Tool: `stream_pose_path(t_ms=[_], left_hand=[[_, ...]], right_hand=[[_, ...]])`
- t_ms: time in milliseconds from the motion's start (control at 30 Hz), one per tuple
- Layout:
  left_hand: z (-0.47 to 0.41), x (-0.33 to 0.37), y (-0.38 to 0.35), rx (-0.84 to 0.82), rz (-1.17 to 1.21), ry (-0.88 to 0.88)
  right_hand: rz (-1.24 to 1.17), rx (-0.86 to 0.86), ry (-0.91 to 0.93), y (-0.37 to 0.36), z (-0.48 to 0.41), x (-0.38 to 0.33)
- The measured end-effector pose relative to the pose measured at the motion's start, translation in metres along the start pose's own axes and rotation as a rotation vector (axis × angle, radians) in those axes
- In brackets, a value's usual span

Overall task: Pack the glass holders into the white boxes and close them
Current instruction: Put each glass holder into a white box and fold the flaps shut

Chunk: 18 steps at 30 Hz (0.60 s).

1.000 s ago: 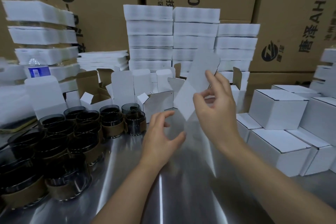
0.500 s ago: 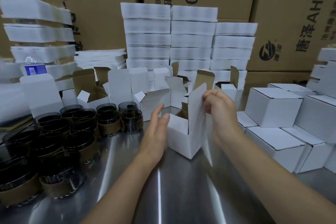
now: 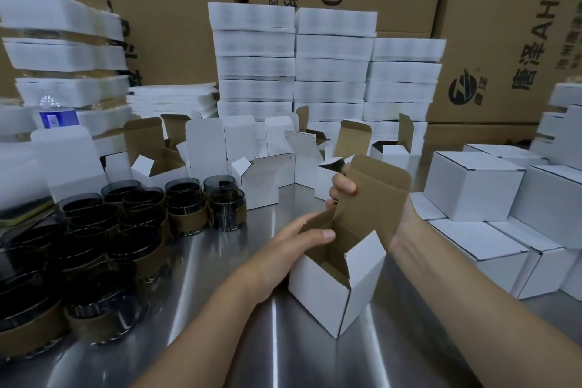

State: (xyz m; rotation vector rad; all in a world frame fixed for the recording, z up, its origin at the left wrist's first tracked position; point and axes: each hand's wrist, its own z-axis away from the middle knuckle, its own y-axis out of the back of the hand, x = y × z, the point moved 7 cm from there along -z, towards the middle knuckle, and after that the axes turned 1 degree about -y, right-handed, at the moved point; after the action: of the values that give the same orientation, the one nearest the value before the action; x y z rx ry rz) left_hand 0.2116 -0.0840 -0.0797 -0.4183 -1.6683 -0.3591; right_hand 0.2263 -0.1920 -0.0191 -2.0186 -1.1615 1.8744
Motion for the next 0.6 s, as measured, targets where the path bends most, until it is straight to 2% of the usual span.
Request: stream_pose_path(t_ms=[100, 200, 300, 400, 600], left_hand=[[-0.002, 0.000, 0.007, 0.118, 0.035, -0.007], [-0.004, 0.005, 0.021, 0.278, 0.023, -0.062], [-0.003, 0.004, 0.029, 0.403, -0.126, -0.052], [-0.003, 0.004, 0.037, 0.496, -0.174, -0.062], [-0.005, 0.005, 0.043, 0.545, -0.236, -0.078]], right_hand=[[0.196, 0.141, -0.006, 0.004, 0.001, 0.000], [0.310, 0.257, 0.063, 0.008, -0.003, -0.002], [0.521, 0.292, 0.047, 0.007, -0.003, 0.001], [0.662, 0.293, 0.037, 0.008, -0.002, 0.005], [0.679, 0.339, 0.068, 0.014, -0.004, 0.006]])
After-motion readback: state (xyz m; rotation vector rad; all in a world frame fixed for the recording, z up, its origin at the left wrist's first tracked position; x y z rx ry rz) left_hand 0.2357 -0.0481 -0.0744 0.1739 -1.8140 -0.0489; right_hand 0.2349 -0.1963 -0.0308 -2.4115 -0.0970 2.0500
